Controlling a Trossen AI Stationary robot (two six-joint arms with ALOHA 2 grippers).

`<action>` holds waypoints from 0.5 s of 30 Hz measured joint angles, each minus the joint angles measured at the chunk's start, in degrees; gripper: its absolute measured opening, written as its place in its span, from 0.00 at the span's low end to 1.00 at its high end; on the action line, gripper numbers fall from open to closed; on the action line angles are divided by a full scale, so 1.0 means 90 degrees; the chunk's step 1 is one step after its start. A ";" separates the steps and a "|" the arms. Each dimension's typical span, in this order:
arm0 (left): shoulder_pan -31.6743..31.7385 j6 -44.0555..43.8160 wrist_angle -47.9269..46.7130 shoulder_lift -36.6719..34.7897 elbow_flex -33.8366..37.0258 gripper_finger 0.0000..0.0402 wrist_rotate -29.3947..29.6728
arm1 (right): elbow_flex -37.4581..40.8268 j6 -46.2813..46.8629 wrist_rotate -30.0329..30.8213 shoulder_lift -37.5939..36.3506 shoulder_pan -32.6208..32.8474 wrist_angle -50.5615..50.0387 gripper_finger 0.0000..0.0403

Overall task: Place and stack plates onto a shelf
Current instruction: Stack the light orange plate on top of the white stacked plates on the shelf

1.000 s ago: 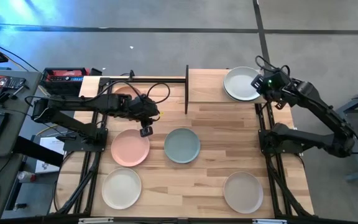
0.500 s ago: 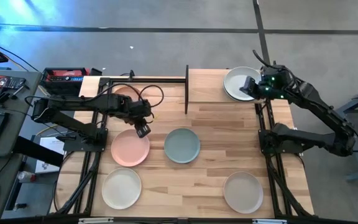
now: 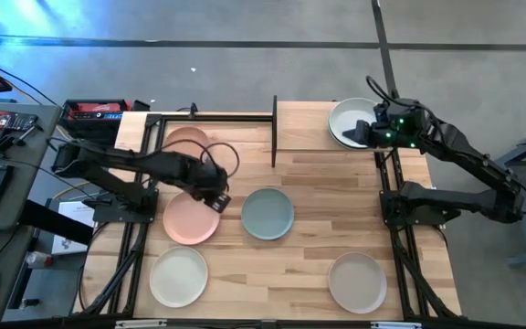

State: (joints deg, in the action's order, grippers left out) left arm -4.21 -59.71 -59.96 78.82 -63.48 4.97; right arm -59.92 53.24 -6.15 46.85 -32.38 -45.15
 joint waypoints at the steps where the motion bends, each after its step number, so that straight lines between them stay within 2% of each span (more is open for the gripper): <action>1: -0.0080 -0.0163 -0.0002 0.0098 0.0000 0.26 0.0000 | 0.0000 -0.0079 -0.0003 0.0002 0.0017 0.0000 0.26; 10: -0.0467 -0.0741 0.0034 0.1115 0.0000 0.26 -0.0051 | 0.0000 -0.0452 -0.0112 0.0000 0.0151 -0.0002 0.26; 15: -0.0514 -0.1020 0.0206 0.1603 0.0000 0.26 -0.0364 | 0.0000 -0.0571 -0.0134 0.0000 0.0263 -0.0006 0.26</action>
State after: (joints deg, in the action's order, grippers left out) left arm -8.84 -68.89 -58.11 93.24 -63.48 1.69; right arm -59.92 48.10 -7.35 46.85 -30.00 -45.20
